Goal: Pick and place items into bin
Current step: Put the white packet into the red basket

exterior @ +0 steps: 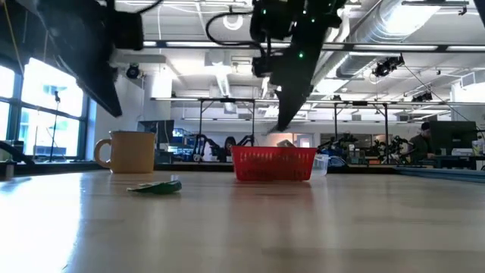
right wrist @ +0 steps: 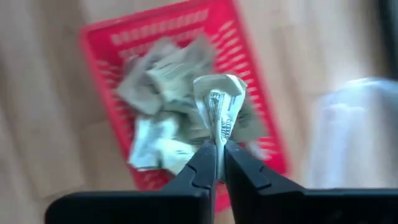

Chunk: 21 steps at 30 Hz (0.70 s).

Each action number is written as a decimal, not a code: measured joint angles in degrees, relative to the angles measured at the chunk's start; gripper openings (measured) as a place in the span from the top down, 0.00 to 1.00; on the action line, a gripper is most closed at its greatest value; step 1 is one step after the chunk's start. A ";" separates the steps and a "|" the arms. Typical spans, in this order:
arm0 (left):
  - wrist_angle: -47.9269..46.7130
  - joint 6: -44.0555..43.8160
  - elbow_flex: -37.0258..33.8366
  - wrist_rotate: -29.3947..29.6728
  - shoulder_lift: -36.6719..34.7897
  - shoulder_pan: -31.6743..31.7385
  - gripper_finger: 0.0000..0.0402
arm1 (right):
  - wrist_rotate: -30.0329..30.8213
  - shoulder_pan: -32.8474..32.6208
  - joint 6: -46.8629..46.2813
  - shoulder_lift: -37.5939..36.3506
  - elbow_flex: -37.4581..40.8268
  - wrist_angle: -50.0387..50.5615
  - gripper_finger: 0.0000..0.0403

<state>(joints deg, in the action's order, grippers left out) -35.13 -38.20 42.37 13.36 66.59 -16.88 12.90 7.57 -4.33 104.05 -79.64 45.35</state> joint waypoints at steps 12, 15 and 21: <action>16.69 24.71 -0.01 -12.88 17.08 7.08 0.50 | -1.44 -5.95 -4.74 -0.56 -0.02 8.68 0.44; 18.00 30.87 0.00 -12.88 20.97 6.71 0.40 | 1.40 -10.46 -6.05 -0.70 -0.04 13.36 0.30; 22.11 39.64 -0.09 -8.26 23.54 6.79 0.24 | 8.60 -19.50 -12.07 -0.96 -0.04 16.66 0.10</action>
<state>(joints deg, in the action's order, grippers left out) -13.02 1.44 42.28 5.10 90.14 -10.09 21.50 -11.93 -16.39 103.09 -79.68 62.01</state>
